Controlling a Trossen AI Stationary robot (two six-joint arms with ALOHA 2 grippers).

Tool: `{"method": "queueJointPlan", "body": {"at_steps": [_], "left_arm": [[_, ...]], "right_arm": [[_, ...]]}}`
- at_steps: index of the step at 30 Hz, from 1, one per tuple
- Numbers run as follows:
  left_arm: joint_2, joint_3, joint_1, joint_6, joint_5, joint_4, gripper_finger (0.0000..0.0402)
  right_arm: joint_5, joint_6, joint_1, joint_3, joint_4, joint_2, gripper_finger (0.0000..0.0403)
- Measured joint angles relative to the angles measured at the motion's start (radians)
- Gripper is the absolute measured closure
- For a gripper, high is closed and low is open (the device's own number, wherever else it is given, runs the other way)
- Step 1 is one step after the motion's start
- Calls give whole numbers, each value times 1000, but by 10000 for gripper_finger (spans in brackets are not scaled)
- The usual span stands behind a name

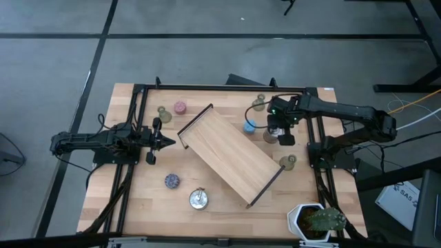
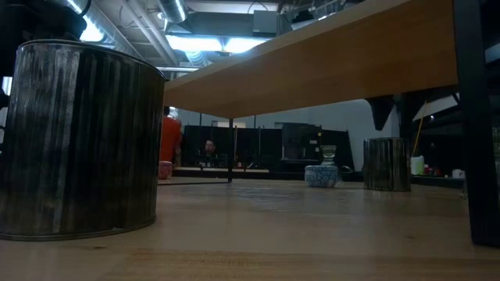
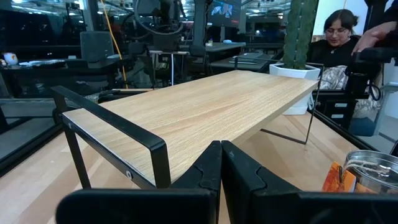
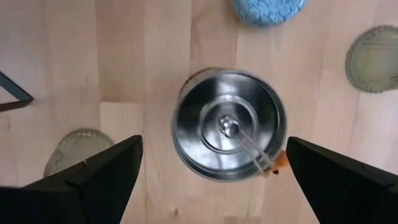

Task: Pick & Place candle stick holders
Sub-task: Put the top silver scented candle can on the shelf

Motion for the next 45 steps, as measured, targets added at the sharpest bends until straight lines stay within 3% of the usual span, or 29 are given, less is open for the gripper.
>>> {"method": "queueJointPlan", "body": {"at_steps": [33,45], "left_arm": [[0,0,0,0,0,0,398],[0,0,0,0,0,0,398]], "right_arm": [[10,-14,-31,1,63,165,3],[8,-6,-31,1,64,167,4]]}}
